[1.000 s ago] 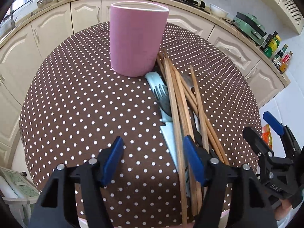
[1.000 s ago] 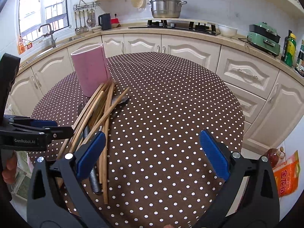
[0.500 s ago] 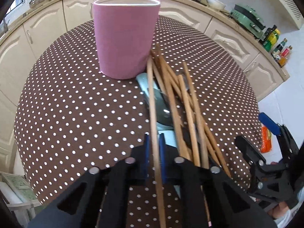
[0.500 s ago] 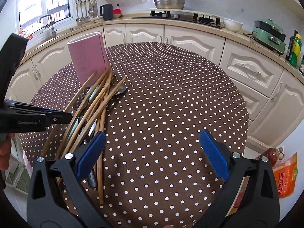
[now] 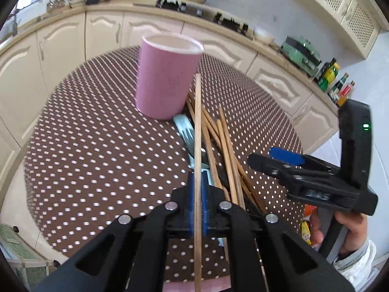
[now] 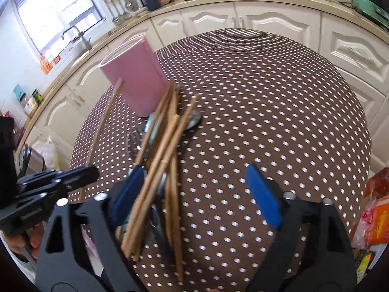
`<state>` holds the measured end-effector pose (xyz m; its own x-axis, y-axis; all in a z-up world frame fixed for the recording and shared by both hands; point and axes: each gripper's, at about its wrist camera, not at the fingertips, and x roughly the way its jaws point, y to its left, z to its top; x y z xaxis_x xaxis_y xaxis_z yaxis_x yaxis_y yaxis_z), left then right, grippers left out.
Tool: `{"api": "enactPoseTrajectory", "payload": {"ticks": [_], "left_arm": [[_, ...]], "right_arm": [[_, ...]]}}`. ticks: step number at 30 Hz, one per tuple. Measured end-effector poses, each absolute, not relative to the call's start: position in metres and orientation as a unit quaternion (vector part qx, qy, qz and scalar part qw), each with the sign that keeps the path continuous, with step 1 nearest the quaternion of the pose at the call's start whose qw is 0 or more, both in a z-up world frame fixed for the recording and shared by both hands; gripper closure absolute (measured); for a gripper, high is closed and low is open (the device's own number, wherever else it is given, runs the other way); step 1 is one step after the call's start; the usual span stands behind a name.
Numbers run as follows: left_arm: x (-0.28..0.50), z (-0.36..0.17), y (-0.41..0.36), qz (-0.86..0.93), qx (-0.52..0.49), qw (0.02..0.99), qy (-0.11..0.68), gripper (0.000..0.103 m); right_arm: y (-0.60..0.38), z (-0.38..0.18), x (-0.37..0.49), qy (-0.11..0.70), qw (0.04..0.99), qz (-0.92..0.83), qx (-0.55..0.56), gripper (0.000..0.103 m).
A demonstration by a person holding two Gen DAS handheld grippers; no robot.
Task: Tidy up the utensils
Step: 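Lower the right tool to the chopstick pile and close on one chopstick, then lift the chopstick upright with the right tool toward the pink holder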
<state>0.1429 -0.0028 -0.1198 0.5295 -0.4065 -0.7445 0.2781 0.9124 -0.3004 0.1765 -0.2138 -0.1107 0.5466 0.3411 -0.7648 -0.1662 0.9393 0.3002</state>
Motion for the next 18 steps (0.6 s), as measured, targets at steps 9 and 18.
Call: {"api": "enactPoseTrajectory", "payload": {"ticks": [9, 18], "left_arm": [[0.134, -0.111, 0.026, -0.163, -0.082, 0.886, 0.426, 0.098], [0.149, -0.141, 0.056, -0.128, -0.108, 0.866, 0.471, 0.098]], "right_arm": [[-0.199, -0.115, 0.201, 0.495, 0.844, 0.172, 0.116, 0.069], [-0.181, -0.113, 0.227, 0.516, 0.828, 0.185, 0.114, 0.088]]}}
